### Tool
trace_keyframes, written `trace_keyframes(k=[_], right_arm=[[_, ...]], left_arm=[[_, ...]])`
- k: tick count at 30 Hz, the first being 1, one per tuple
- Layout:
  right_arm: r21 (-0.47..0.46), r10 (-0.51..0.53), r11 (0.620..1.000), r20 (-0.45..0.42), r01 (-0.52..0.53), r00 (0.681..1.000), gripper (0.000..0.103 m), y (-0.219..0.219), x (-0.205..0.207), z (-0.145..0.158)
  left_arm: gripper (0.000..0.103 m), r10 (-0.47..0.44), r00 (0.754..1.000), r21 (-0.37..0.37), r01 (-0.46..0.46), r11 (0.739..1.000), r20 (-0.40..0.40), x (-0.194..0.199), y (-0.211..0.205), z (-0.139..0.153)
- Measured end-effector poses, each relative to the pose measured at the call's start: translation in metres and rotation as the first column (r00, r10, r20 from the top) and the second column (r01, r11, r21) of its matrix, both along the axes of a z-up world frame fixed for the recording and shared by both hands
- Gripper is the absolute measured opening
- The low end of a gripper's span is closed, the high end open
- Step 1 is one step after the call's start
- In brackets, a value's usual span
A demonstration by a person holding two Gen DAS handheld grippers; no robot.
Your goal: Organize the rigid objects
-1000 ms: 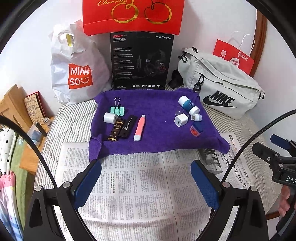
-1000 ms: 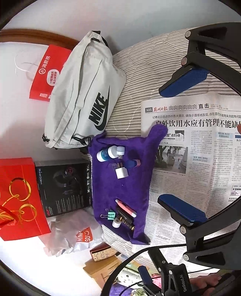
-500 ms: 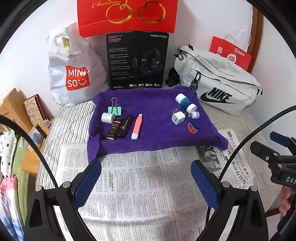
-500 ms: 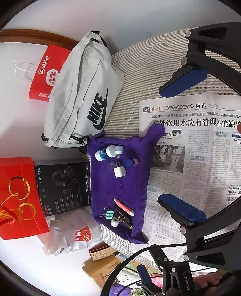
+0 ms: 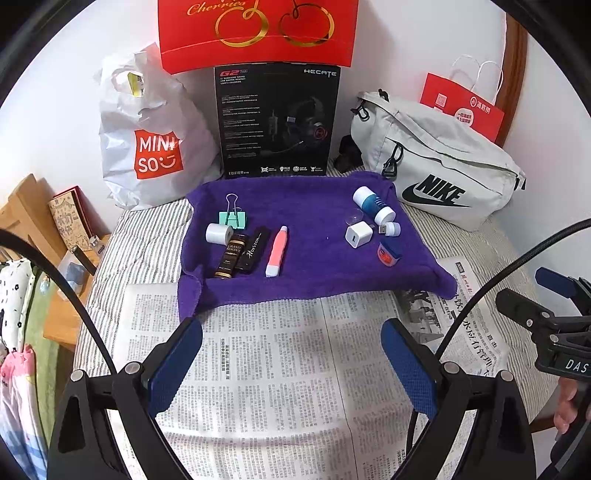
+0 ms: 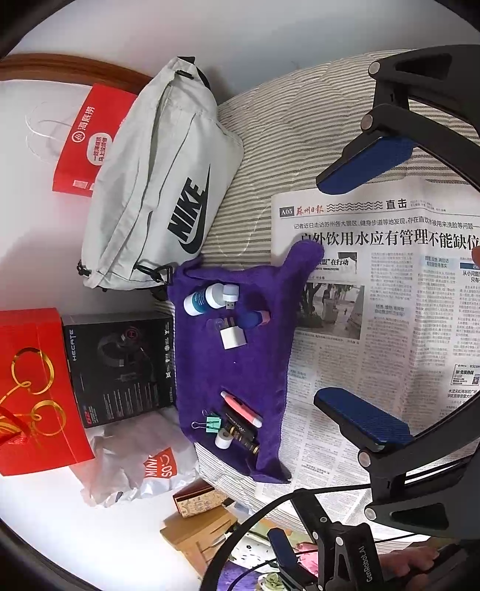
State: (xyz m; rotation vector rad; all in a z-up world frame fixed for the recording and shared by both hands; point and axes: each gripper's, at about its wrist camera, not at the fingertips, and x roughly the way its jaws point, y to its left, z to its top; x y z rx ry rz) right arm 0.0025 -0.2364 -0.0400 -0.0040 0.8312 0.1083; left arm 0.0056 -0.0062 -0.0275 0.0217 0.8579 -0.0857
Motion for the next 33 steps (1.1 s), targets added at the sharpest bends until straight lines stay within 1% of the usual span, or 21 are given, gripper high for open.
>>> trace_keyframes(k=[33], right_arm=[[-0.006, 0.011, 1.0, 0.029, -0.01, 1.0, 0.103, 0.0007, -0.0061, 0.0025]], left_arm=[[0.098, 0.01, 1.0, 0.004, -0.01, 1.0, -0.005, -0.0017, 0.0, 0.001]])
